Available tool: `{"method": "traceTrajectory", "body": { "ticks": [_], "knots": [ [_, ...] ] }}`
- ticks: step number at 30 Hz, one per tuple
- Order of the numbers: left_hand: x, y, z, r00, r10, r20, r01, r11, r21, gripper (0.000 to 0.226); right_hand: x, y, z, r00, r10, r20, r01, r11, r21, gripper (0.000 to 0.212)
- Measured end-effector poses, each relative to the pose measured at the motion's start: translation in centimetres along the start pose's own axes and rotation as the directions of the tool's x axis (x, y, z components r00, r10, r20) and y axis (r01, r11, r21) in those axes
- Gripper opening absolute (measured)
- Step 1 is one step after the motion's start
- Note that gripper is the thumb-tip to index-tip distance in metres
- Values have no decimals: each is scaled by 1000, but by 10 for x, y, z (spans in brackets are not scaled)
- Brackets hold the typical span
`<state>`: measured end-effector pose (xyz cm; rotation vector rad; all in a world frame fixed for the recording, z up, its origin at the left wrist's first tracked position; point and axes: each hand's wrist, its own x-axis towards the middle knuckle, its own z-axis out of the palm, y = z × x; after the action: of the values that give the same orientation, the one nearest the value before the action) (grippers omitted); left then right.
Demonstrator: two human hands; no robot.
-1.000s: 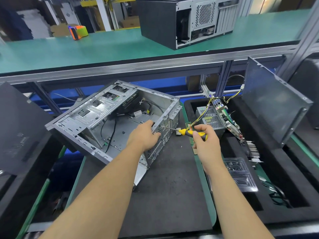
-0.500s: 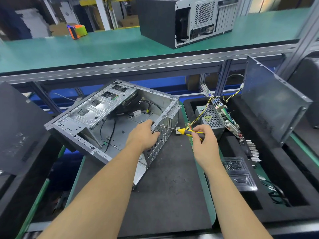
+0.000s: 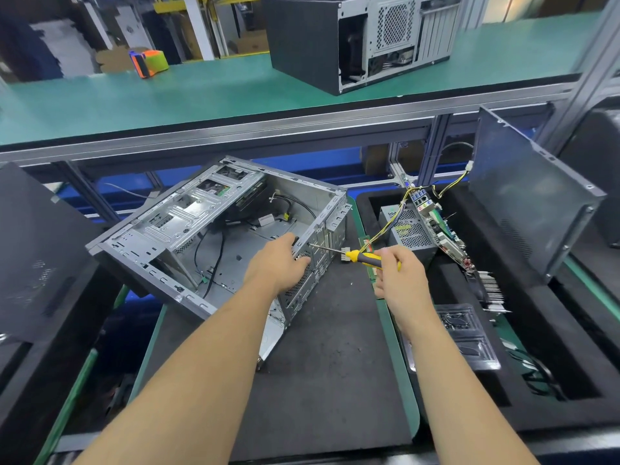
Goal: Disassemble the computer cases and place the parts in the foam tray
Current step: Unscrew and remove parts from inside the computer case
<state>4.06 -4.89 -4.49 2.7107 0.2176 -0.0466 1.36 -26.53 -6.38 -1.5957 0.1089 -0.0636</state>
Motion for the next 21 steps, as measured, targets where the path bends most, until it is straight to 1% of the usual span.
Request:
{"method": "traceTrajectory", "body": {
  "ticks": [2,4,7,9,10,12,13,16,17,18,19,21],
  "knots": [
    [0,0,1,1000,3,4,-3,1000,0,19,-2,-1,-3,991,-132,12,133,979,-155,16],
    [0,0,1,1000,7,5,-7,1000,-5,20,-4,0,-6,970,-237,51,242,941,-235,15],
    [1,1,1,1000,7,0,-7,1000,4,27,-5,0,-10,961,-265,83,277,927,-253,17],
    [1,0,1,1000,6,-4,-6,1000,5,30,-6,-1,-11,967,-251,40,254,942,-221,14],
    [1,0,1,1000,8,-3,-8,1000,7,30,-6,-1,-11,976,-218,4,216,963,-159,12],
    [0,-1,1,1000,11,-3,-11,1000,15,30,-6,-4,-8,995,-88,-43,89,996,18,6],
    [1,-1,1,1000,11,-2,-11,1000,18,30,-6,-5,-6,999,-19,-45,22,997,70,4],
    [0,-1,1,1000,12,4,-12,1000,16,28,0,-5,-2,988,151,-19,-150,987,60,33],
    [0,-2,1,1000,12,6,-12,1000,15,27,1,-5,-1,980,196,-20,-194,979,57,39],
    [0,-2,0,1000,12,9,-12,1000,16,25,2,-3,-1,979,204,-30,-203,979,35,41],
    [1,-2,0,1000,11,10,-11,1000,16,24,3,-2,-1,983,181,-42,-182,983,-5,41],
    [1,-2,0,1000,13,14,-13,1000,20,21,1,1,-1,996,83,-41,-86,992,-88,36]
  ]
}}
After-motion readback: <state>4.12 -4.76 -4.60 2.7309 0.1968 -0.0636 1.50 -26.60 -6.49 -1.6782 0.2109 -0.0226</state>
